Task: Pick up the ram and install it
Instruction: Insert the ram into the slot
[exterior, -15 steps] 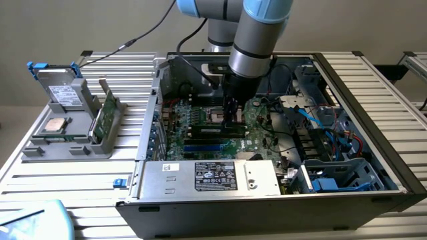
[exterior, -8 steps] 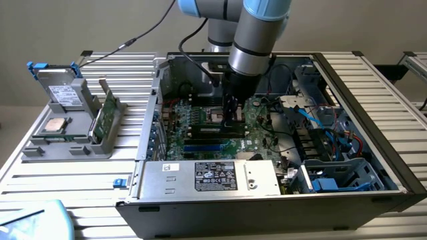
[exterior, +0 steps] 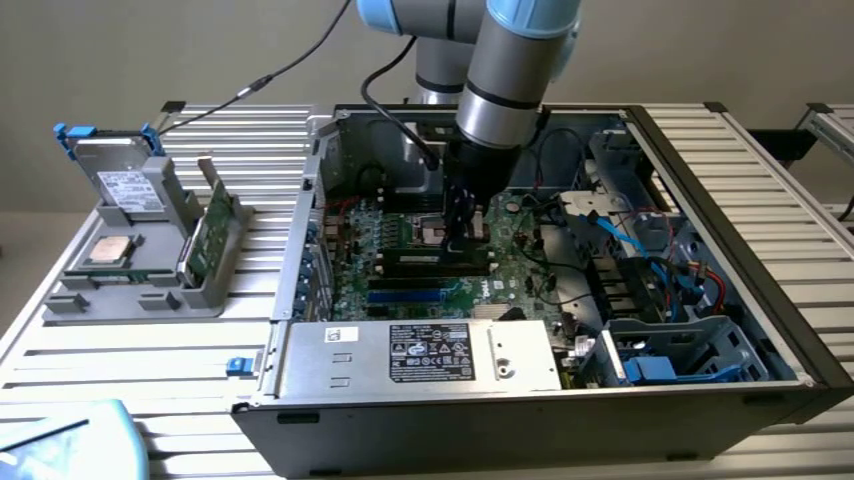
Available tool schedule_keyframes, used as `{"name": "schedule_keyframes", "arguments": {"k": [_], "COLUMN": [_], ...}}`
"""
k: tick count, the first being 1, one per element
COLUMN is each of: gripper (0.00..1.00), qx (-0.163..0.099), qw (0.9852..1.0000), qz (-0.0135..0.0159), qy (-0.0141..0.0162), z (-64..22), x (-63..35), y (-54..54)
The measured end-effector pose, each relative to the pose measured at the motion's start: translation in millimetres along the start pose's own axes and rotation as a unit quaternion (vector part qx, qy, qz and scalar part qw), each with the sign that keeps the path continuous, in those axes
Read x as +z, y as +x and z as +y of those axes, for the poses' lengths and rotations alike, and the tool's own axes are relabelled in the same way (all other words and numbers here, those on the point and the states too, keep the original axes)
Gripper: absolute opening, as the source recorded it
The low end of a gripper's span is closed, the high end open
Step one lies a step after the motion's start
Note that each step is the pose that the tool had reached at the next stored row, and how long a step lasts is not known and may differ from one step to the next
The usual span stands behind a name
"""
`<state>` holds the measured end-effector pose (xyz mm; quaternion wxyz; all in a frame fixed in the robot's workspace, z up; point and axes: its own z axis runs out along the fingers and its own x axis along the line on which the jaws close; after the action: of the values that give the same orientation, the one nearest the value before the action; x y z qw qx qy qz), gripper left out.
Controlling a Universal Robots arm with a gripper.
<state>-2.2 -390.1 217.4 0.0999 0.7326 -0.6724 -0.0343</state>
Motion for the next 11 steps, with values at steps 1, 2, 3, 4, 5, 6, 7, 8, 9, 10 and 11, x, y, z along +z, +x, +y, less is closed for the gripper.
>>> {"name": "schedule_keyframes", "arguments": {"k": [1, 2, 3, 4, 5, 6, 7, 8, 9, 10, 11], "gripper": [0.14, 0.14, 0.14, 0.14, 0.14, 0.14, 0.14, 0.14, 0.14, 0.14, 0.14], "qx": [0.000, 0.000, 0.000, 0.000, 0.000, 0.000, 0.000, 0.000, 0.000, 0.000, 0.000], "qw": [1.0000, 1.0000, 1.0000, 1.0000, 1.0000, 1.0000, 1.0000, 1.0000, 1.0000, 1.0000, 1.0000], "qz": [0.0002, 0.0004, 0.0006, 0.0005, 0.0005, 0.0005, 0.0006, 0.0006, 0.0006, 0.0005, 0.0006], "qy": [0.0000, -0.0001, -0.0002, -0.0001, -0.0002, -0.0001, -0.0002, -0.0002, -0.0001, -0.0001, -0.0001], "z": [0.1, 0.1, 0.2, 0.4, 0.8, 1.1, 1.4, 1.7, 2.1, 2.5, 3.0], "x": [-0.1, -0.2, -0.6, -1.6, -2.9, -4.3, -5.4, -6.3, -7.9, -9.4, -11.7], "y": [-0.1, -0.3, -0.3, -0.4, -0.4, -0.3, -0.2, -0.1, 0.0, 0.1, 0.3]}}
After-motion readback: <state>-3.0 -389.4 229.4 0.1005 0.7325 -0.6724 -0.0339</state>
